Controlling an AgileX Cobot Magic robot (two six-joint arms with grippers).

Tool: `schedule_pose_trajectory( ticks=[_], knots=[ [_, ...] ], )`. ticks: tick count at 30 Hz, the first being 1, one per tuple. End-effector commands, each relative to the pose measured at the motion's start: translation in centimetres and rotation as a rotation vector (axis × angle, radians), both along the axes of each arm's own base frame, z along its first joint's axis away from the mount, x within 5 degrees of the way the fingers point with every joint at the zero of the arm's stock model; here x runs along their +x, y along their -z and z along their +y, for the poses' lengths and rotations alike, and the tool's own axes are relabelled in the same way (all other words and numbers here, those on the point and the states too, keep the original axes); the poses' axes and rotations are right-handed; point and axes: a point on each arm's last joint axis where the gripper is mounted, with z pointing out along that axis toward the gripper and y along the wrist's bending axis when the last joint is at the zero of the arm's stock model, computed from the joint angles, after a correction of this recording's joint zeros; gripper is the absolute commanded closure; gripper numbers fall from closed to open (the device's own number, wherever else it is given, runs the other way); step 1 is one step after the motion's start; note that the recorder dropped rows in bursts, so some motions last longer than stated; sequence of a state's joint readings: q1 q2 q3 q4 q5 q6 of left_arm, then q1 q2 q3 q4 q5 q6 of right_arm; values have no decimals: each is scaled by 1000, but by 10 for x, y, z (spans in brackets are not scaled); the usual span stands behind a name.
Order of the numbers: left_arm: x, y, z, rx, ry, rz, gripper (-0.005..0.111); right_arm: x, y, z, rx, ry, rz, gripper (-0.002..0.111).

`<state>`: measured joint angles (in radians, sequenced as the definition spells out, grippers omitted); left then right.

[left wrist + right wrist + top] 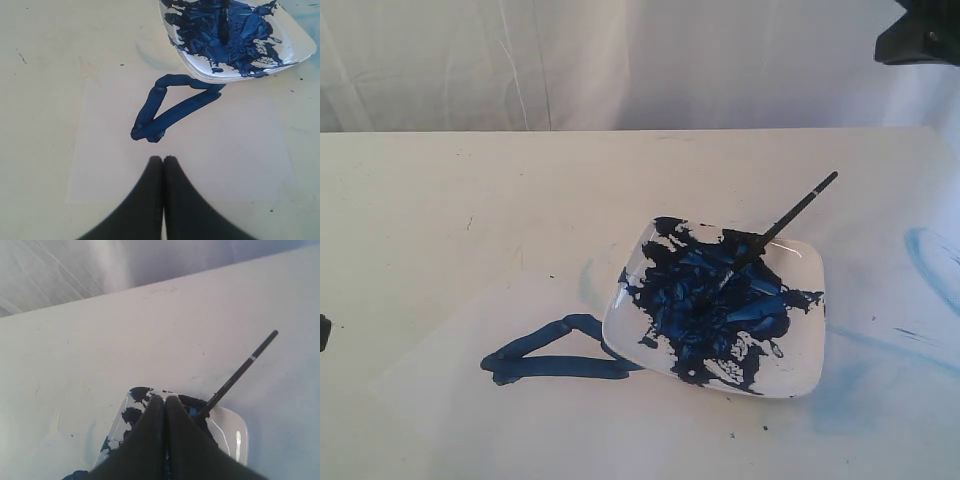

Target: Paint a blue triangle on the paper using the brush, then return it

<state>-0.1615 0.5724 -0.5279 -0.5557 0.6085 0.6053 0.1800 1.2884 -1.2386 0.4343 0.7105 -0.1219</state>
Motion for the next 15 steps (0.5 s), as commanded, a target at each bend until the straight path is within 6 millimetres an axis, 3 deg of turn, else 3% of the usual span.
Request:
schedule_pose_trajectory(
  ticks=[1,6,15],
  knots=[
    [-1,2,-1,-13,9,15,107,-50,-15,-7,-37,-37,-123,108],
    [-1,2,-1,-13,7,13,107,-85,-25,-13,-36,-61,-149,108],
    [-1,2,-1,-13,7,13,107,-118,-43,-18,-21,-64,-242,108]
  ],
)
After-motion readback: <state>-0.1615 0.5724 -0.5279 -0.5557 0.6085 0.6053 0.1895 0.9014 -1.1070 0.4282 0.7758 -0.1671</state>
